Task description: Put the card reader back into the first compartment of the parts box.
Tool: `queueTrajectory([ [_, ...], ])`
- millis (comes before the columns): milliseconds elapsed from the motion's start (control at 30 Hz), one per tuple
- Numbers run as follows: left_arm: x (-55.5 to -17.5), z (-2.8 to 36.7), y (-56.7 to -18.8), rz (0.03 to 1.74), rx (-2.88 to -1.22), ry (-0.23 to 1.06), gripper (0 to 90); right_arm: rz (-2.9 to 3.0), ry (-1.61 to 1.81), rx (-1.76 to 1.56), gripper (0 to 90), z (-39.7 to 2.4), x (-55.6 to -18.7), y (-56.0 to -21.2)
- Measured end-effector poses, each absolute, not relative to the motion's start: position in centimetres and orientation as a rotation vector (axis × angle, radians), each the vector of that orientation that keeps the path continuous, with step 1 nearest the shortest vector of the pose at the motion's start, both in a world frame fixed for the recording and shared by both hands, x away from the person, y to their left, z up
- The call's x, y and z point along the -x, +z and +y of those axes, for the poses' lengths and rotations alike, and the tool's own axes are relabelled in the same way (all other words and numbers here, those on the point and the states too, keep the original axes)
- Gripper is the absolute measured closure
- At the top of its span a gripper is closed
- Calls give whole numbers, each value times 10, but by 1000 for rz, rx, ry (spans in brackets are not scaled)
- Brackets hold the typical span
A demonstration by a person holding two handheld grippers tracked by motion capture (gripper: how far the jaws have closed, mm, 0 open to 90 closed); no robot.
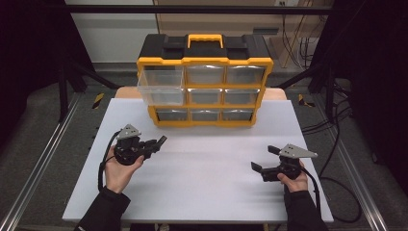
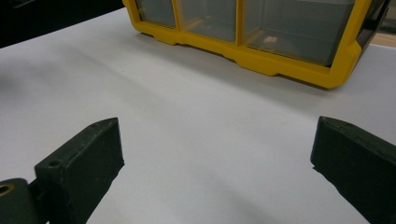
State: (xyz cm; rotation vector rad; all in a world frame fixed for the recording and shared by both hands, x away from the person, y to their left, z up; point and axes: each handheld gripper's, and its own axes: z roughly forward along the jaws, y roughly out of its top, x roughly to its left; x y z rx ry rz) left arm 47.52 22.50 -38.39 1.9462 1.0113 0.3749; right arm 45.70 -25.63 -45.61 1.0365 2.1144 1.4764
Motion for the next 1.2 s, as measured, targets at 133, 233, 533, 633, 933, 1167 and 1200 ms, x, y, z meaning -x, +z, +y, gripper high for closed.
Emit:
queueTrajectory([
  [133, -474, 227, -381, 1009, -1939, 378, 725, 2112, 1477, -1037, 24, -257, -457, -456],
  [233, -473, 227, -379, 1007, -1932, 380, 725, 2113, 1475, -1034, 25, -257, -457, -456],
  [533, -469, 227, -370, 988, -1925, 400, 725, 2115, 1471, -1034, 25, -257, -457, -456],
  [633, -468, 228, -367, 984, -1918, 402, 725, 2115, 1468, -1035, 25, -257, -457, -456],
  [933, -464, 232, -358, 971, -1905, 401, 725, 2114, 1467, -1036, 25, -257, -457, -456],
  [1167, -462, 234, -353, 965, -1895, 402, 725, 2114, 1465, -1034, 25, -257, -457, -456],
  [1200, -461, 234, -352, 965, -1891, 403, 725, 2113, 1467, -1039, 25, -257, -457, -456],
])
